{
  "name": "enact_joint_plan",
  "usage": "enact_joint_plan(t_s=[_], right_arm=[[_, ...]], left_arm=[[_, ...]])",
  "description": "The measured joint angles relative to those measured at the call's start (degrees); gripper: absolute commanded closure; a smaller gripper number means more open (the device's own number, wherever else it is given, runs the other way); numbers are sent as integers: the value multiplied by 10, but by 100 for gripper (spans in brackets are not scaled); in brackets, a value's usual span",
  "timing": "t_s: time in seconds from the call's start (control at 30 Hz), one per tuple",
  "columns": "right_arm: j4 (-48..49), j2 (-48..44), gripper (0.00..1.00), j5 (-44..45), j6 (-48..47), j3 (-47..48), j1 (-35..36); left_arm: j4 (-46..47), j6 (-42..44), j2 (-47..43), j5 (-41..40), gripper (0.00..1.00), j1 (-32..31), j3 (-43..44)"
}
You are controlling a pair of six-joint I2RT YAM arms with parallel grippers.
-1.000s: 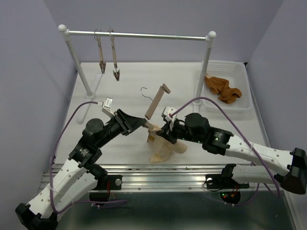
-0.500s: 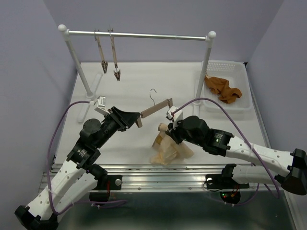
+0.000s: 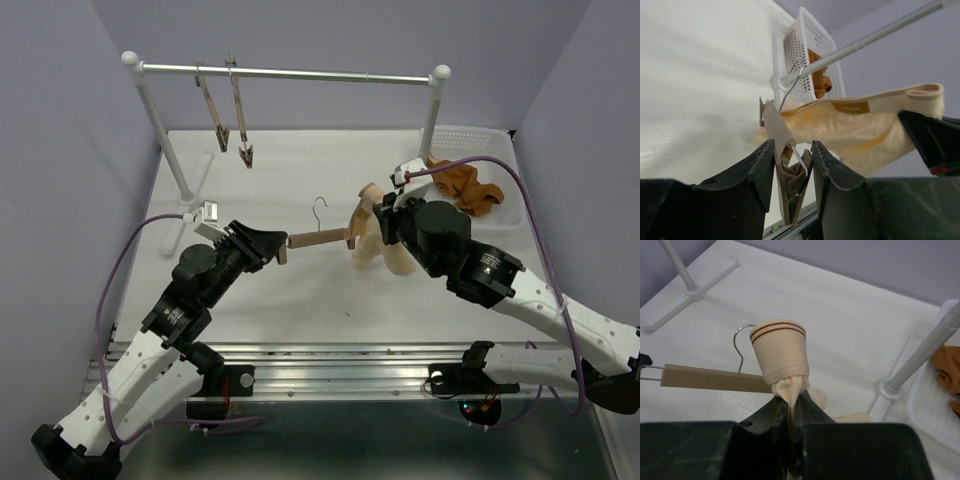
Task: Remove the underwear clipped to the hanger
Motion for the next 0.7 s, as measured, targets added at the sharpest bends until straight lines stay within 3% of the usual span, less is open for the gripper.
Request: enact_joint_plan(t_s=[0.17,0.5,0.63,0.7], right_arm=[[-63,-5,99,15,19,49,0],[-122,-4,99,155,-19,147,-29],[-120,18,99,181,-50,182,-103],[-118,43,99,171,-60,197,-188]], left_arm=[[-20,-43,30,-53,100,0,0],[-63,-116,41,-126,100,0,9],[-73,-131,27,-134,100,0,14],[-73,-134,22,-134,100,0,16]])
